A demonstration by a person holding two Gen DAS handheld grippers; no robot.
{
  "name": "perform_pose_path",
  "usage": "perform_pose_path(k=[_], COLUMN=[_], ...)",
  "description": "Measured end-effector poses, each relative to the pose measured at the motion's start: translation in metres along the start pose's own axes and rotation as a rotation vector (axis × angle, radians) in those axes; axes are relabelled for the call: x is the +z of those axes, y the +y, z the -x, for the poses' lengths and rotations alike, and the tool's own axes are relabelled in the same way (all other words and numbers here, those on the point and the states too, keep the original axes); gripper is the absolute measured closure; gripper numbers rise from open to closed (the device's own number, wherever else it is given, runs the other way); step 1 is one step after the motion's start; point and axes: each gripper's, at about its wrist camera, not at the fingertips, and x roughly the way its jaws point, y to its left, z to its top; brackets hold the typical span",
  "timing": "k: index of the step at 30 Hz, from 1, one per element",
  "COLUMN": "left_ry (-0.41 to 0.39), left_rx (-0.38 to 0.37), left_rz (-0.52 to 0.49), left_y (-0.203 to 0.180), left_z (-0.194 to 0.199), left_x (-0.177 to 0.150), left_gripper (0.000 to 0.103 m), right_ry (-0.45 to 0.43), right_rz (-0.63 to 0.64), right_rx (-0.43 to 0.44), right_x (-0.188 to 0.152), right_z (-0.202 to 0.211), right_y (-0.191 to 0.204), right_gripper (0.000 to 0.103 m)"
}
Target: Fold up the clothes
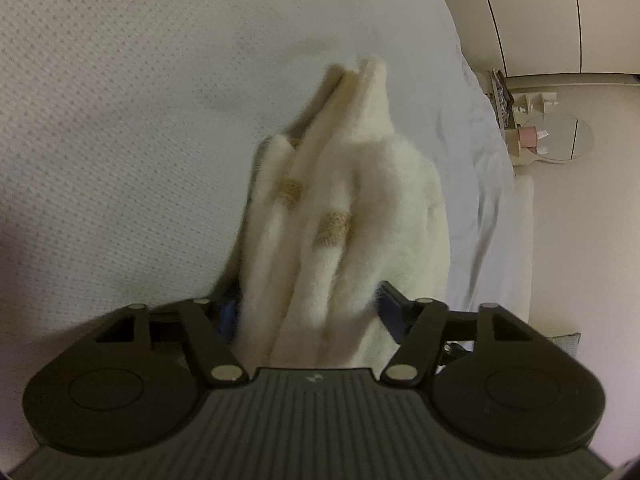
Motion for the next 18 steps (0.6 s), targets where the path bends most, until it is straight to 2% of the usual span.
perform_pose_path(k=[2,4,7,13,18], left_ry=[-0.015,-0.033,-0.068,-0.142,-0.199], left_rx=[0.003,0.01,0.022,0.011,0.001], left_rz=[-0.01,-0.029,-0.072,-0.079,-0.053], left_y=[-0.002,-0.006,-0.019,-0.042,-0.034], left_z=[0.004,0.01,0.026,0.073,0.141], left_x=[-0.004,-0.01,-0.021,-0.053,-0.082], left_gripper=[0.056,0.062,0.066,0.067,0.068], right_ry=[-0.002,-0.006,-0.014,-0.029,0.008], right_rz=[0.016,0.024,0.037,0.043,0.055], right_rx=[-0.018,-0.024,-0.018,0.093,0.114], right_x=[0.002,0.002,-0.001,-0.021,-0.055], right_z=[0.0,0.003,0.013,0.041,0.054], right_y=[0.004,0.007,0.017,0.049,0.082], right_gripper=[0.037,0.048,0.055,0.058,0.058])
